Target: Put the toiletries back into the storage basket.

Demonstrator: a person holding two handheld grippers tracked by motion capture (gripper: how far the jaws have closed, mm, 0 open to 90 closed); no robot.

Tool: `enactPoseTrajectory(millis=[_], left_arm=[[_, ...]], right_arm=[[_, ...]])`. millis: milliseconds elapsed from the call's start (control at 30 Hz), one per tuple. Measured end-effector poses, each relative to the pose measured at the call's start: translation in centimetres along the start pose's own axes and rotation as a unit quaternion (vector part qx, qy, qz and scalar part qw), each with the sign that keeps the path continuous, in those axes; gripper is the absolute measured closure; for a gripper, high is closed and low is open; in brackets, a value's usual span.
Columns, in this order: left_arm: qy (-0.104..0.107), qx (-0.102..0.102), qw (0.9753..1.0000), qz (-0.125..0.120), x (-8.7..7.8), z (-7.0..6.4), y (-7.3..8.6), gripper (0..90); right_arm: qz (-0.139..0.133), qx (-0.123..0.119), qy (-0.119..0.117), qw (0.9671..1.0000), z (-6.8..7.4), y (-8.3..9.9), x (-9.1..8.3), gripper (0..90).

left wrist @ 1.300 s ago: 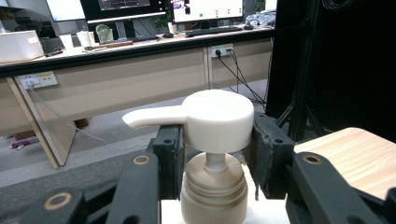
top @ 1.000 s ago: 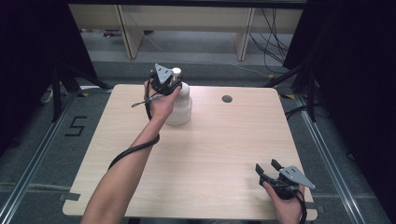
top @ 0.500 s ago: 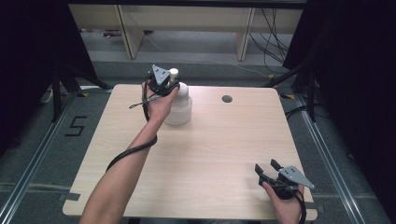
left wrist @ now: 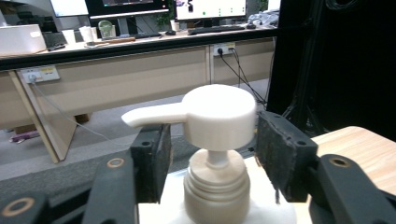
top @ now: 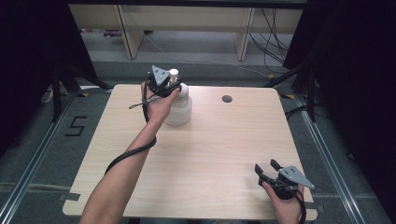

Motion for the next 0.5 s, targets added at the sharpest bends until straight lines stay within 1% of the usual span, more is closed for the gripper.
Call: enactPoseTrajectory(millis=[33,67,133,167,200,233,300,333,433,467,500], left_arm=[[0.001,-0.002,1.0,0.001,-0.1,0.0,0.0,42.7],[0.003,-0.002,1.0,0.003,-0.2,-0.1,0.0,42.0],[0.005,-0.002,1.0,0.005,-0.4,-0.1,0.1,41.2],[0.006,-0.003,1.0,0.006,-0.5,-0.1,0.1,40.8],[0.006,-0.002,1.0,0.007,-0.6,-0.1,0.1,40.6],[0.007,-0.001,0.9999,0.007,-0.7,-0.1,0.1,40.5],[0.007,-0.006,1.0,0.003,-1.0,-0.1,0.0,40.3],[0.007,-0.005,1.0,0.001,-1.1,-0.1,-0.1,40.2],[0.012,-0.003,0.9999,0.002,-1.5,-0.3,-0.1,39.6],[0.013,-0.002,0.9999,0.003,-1.7,-0.3,-0.1,39.3],[0.014,-0.002,0.9999,0.003,-1.9,-0.3,0.0,39.2]], right_arm=[[0.0,0.0,0.0,1.0,0.0,0.0,0.0,32.3],[-0.001,-0.015,-0.005,0.9999,-0.1,-0.1,0.1,32.3],[-0.001,-0.015,-0.004,0.9999,-0.1,-0.1,0.1,32.2],[0.0,-0.004,0.001,1.0,0.0,0.0,0.0,32.2],[0.0,-0.014,-0.002,0.9999,-0.2,-0.1,0.1,32.2],[-0.001,-0.015,-0.002,0.9999,-0.2,-0.1,0.1,32.2],[-0.001,-0.015,-0.005,0.9999,-0.1,-0.1,0.1,32.2],[0.0,-0.001,-0.001,1.0,0.0,0.0,0.0,32.1],[-0.001,-0.002,0.0,1.0,0.0,0.0,0.0,32.1],[-0.001,-0.015,-0.005,0.9999,-0.1,-0.1,0.1,32.1],[-0.001,-0.015,-0.003,0.9999,-0.1,-0.1,0.1,32.1]])
Point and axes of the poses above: each handheld gripper's, and its own axes: x roughly forward along the jaws, y roughly out of its underside, z roughly to its left, the point moved 10 cm from there along x, roughly forward along the jaws, and after that the axes turned 15 degrees about x, right-handed, at the moved point
